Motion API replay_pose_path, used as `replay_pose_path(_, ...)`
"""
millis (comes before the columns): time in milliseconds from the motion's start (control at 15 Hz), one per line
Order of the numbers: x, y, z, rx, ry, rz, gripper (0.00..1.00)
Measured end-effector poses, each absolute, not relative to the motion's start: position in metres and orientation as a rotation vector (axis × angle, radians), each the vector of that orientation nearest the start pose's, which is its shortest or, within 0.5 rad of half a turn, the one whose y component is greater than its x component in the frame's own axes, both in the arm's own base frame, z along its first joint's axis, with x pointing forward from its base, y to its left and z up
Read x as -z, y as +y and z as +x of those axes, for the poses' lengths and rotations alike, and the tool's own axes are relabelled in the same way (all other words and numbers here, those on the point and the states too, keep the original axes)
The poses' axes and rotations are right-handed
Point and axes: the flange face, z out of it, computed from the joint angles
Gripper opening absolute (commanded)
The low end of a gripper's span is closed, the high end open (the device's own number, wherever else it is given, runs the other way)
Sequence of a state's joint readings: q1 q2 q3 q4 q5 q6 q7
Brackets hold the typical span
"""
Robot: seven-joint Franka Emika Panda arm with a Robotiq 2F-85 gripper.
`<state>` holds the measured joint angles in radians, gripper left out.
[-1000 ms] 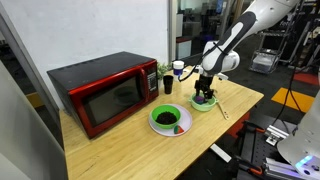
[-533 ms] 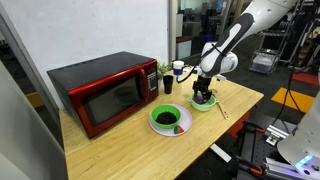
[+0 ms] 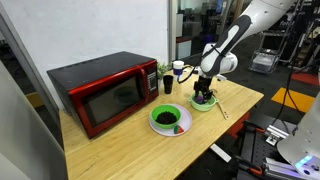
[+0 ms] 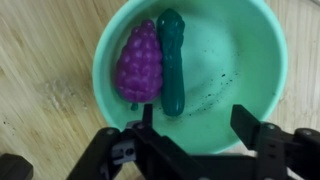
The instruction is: Close the microwave door, move the white plate to the right, remove the zucchini and purple grapes from the green pot and place them on the white plate
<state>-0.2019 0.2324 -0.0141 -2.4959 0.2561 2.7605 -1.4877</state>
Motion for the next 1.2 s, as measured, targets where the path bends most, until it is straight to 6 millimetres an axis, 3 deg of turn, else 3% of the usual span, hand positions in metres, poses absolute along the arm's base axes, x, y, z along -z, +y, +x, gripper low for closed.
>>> replay_pose_path(1200,-0.181,-0.108,0.462,0.132,-1.612,-2.618,0.76)
